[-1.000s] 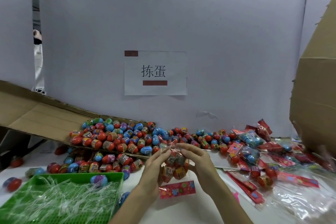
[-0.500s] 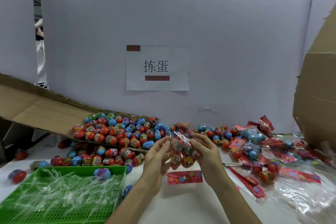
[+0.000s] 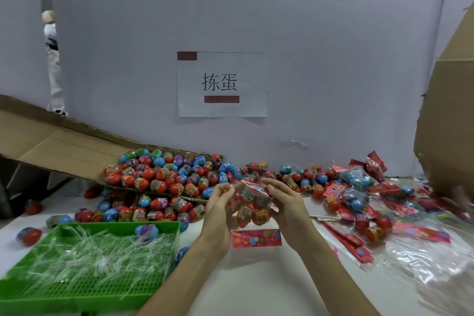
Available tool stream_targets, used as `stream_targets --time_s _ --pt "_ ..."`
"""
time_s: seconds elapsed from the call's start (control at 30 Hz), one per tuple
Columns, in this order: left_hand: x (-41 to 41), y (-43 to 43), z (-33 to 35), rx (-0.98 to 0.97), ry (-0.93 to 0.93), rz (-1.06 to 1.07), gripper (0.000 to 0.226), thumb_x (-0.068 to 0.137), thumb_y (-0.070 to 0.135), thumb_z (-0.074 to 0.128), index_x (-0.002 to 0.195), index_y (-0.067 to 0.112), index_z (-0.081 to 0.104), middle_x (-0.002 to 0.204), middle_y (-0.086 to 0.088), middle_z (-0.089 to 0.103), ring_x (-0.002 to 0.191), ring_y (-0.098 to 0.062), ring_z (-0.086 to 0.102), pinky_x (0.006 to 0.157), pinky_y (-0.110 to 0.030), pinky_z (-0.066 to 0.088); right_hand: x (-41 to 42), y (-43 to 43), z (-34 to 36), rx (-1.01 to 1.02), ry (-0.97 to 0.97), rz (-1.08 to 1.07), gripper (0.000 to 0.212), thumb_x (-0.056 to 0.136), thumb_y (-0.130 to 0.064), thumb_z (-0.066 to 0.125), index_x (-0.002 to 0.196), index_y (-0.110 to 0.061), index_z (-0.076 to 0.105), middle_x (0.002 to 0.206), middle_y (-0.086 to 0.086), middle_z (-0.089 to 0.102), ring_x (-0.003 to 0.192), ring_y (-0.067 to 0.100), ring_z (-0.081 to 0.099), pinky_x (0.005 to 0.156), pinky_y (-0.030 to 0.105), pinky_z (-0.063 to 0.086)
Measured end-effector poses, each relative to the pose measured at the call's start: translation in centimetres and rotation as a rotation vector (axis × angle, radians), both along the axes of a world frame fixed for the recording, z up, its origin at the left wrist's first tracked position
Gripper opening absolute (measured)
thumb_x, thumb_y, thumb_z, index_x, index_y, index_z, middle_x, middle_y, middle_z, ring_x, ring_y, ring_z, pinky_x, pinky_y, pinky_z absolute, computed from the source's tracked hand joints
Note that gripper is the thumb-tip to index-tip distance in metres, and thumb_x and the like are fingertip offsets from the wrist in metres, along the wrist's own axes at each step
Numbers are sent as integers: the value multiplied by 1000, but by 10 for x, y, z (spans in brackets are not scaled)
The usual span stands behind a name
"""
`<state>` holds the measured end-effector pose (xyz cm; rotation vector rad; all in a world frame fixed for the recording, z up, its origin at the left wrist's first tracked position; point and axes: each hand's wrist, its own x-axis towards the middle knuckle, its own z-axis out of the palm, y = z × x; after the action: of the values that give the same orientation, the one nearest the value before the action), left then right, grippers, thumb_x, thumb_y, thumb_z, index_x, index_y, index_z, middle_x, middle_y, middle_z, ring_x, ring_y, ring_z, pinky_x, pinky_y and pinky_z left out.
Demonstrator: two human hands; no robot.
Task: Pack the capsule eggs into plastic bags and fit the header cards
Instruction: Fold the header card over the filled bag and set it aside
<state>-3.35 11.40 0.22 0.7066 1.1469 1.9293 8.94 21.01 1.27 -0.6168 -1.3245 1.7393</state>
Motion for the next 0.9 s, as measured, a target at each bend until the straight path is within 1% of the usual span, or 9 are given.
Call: stream_targets --time_s 0.1,0.2,0.3,0.37,0.57,0.67,0.77,0.83,0.9 --pt "1 0 0 10 0 -74 17 108 29 47 91 27 51 112 0 78 95 -19 71 83 -45 55 -1 0 0 -23 26 -3 25 101 -11 56 100 -18 81 112 7 75 111 27 66 77 31 55" --pt "1 -2 -1 46 -58 -119 14 94 38 57 97 25 54 111 -1 78 102 -21 72 96 -47 52 -2 -2 -1 -19 46 17 26 102 -13 53 106 -17 79 117 8 74 114 27 66 75 29 56" --pt "1 -4 -1 72 -119 -178 39 93 40 56 122 14 56 124 -8 74 115 -27 70 109 -52 49 -4 -3 -2 -37 77 21 29 103 -13 52 109 -21 79 120 6 74 115 25 66 79 31 54" --pt "0 -5 0 60 -116 -207 52 96 40 53 138 8 52 131 -8 72 115 -22 71 106 -49 52 -5 -2 -2 -44 88 15 31 103 -13 51 110 -22 79 121 6 74 116 26 66 84 34 54" --pt "2 -7 3 1 -30 -238 63 82 52 71 138 26 60 125 -3 75 112 -20 73 81 -35 61 -3 -5 -4 -23 45 -14 30 104 -14 48 107 -19 78 119 6 73 121 30 60 98 43 50" --pt "1 -5 1 -20 -16 -218 51 89 43 69 139 34 60 120 2 76 103 -12 75 73 -30 62 -4 -7 -5 -7 26 -16 31 104 -15 48 103 -20 79 119 7 72 121 29 60 104 47 47" --pt "-1 -4 0 -15 -65 -190 38 88 37 66 125 35 71 118 0 77 98 -11 77 69 -31 61 -4 -8 -4 -9 37 3 36 104 -15 47 96 -24 81 112 4 75 114 25 63 89 38 51" --pt "0 -5 1 -1 -85 -177 29 87 37 66 115 35 75 122 0 76 99 -12 77 72 -33 62 -3 -7 -3 -26 51 16 37 103 -15 47 93 -25 81 108 3 76 112 25 64 90 38 51" --pt "1 -6 3 15 -107 -178 28 92 36 63 118 32 72 126 0 74 104 -13 75 77 -33 62 -3 -6 -3 -37 66 25 36 102 -14 49 94 -25 82 108 4 76 112 25 64 91 39 51"
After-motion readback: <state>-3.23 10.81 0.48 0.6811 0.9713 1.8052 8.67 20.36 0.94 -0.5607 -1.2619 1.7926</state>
